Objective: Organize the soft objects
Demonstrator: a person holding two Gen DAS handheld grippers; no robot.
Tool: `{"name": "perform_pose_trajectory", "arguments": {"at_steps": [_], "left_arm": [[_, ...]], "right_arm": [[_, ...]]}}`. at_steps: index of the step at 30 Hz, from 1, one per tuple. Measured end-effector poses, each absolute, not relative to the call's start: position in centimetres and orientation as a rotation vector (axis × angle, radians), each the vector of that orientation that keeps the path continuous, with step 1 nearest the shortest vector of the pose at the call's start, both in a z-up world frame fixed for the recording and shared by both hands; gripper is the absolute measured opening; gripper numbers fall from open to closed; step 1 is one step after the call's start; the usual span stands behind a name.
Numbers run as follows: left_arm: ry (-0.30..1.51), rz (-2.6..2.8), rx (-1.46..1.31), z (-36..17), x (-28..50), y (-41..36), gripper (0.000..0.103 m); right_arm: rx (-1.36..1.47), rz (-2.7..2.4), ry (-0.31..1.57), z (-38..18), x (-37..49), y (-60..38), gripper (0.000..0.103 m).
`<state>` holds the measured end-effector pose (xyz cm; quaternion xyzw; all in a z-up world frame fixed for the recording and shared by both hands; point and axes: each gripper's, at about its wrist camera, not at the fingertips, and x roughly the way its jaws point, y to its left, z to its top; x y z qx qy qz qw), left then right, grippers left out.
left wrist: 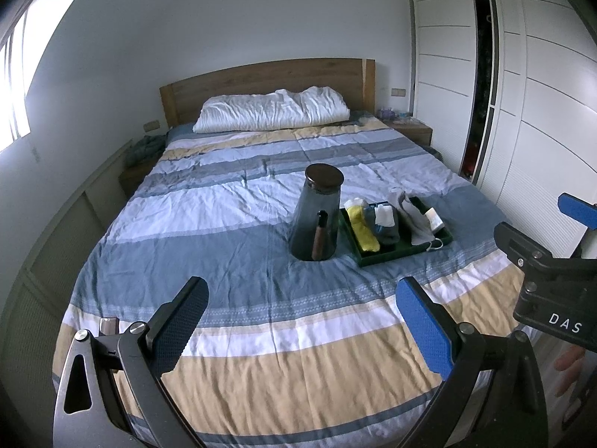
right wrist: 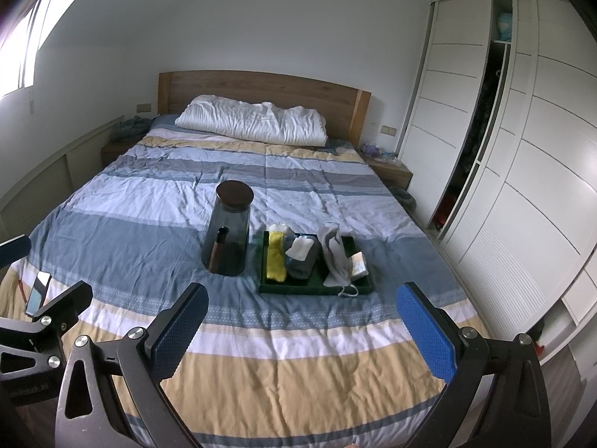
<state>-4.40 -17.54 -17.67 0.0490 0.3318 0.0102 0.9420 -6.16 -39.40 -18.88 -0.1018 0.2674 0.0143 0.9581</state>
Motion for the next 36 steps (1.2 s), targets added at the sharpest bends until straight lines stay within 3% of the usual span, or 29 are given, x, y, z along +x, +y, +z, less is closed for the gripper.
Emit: {"name": "perform_pose_trajectory", "arguments": {"at_steps": [36], "left_arm": [[0.668, 0.013, 0.106, -17.4, -4.9, -18.3, 0.099]], "right_arm": [[-0.197, 0.025, 0.542, -18.9, -7.0, -39.4, 0.103]]}}
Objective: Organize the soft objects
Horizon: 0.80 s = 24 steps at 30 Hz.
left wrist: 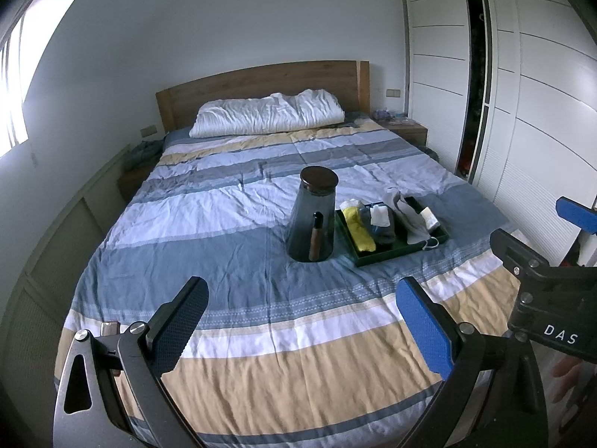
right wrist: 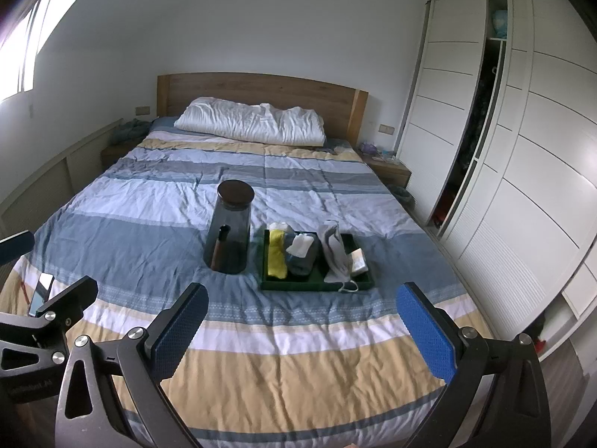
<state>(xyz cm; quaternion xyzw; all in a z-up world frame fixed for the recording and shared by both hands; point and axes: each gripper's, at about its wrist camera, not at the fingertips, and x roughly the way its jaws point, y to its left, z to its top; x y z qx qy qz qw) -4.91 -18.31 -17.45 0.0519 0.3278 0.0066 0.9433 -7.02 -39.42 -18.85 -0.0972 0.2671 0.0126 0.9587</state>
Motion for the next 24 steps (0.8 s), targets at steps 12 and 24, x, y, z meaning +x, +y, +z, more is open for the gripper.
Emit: {"name": "perform_pose_trajectory", "arguments": {"at_steps": [12, 24], "left_arm": [[0.668, 0.014, 0.103, -17.42, -4.92, -18.51, 0.099], [0.668, 0.012, 0.103, -17.42, -4.94, -18.42, 0.099]], "right_arm": [[-0.198, 0.026, 0.544, -18.90, -7.02, -39.31, 0.103], [-0.199, 0.026, 0.543, -18.95, -7.10, -39.12, 0.103]]}}
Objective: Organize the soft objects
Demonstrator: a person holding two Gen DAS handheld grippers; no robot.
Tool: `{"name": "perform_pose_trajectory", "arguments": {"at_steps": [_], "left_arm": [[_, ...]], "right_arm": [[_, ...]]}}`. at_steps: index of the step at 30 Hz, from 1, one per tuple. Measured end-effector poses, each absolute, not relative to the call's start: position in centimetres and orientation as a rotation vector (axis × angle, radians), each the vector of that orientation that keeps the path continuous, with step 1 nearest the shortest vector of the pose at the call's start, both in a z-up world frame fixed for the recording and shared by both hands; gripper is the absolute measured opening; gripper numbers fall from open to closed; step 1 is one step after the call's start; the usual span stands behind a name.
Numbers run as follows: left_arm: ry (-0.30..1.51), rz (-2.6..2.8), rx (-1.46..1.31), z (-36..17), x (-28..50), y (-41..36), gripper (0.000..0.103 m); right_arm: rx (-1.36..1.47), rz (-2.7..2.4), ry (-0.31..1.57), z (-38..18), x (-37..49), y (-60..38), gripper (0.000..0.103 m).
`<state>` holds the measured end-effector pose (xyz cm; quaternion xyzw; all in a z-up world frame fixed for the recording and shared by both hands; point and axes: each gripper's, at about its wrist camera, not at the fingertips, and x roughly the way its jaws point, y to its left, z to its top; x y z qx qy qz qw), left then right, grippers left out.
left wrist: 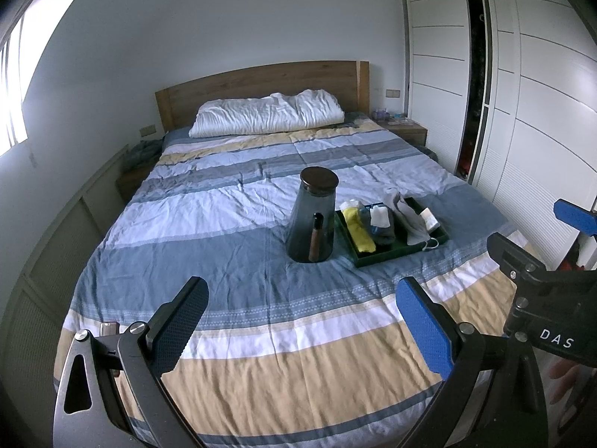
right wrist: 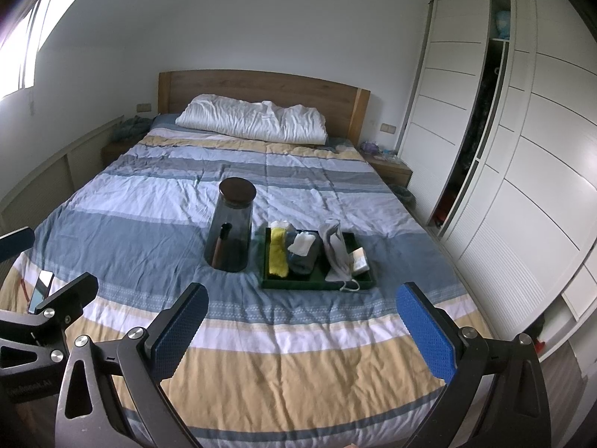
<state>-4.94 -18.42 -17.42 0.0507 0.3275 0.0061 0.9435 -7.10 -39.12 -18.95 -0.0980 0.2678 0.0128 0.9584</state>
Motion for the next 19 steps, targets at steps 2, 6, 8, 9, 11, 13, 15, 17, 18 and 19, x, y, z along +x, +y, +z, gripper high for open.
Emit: {"name": "perform_pose_trajectory", "arguments": {"at_steps": [2, 6, 8, 9, 11, 13, 15, 17, 18, 19], "left_arm": [[0.668, 0.011, 0.104, -17.41, -4.94, -18.53, 0.099], [0.669, 0.014, 0.102, -17.42, -4.94, -18.46, 0.099], [0.668, 0.014, 0.104, -17.45, -4.94, -18.40, 0.099], [0.667, 0.016, 0.104, -17.44, -4.95, -18.41, 0.099], [0.667, 0.016, 0.101, -17.41, -4.92, -18.51, 0.099], [0.668, 0.016, 0.102, -17.42, -4.92, -18.46, 0.099], [0.667, 0.014, 0.103, -17.39, -4.92, -18.52, 0.099], [0.666, 0.016, 0.105, -17.42, -4.91, -18.43, 0.099], [0.667, 0.015, 0.104, -17.40, -4.90, -18.49, 0.099], [0.668, 0.013, 0.102, -17.42, -4.92, -18.42, 0.099]], "right_arm": [[-0.198, 0.025, 0.545, -18.97, -7.06, -39.12, 0.103], [-0.199, 0.025, 0.545, -18.97, -7.00, -39.19, 0.103], [-0.198, 0.026, 0.547, -18.97, -7.04, -39.12, 0.103], [-0.199, 0.025, 0.545, -18.97, -7.00, -39.17, 0.103], [-0.198, 0.026, 0.544, -18.96, -6.98, -39.19, 0.103], [-0.198, 0.026, 0.544, -18.96, -6.98, -39.15, 0.103], [-0.198, 0.026, 0.545, -18.96, -6.95, -39.20, 0.103], [-0.198, 0.026, 0.545, -18.96, -6.93, -39.22, 0.103], [-0.198, 0.026, 0.546, -18.96, -6.93, -39.23, 0.103], [-0.198, 0.026, 0.546, -18.97, -6.96, -39.20, 0.103]]}}
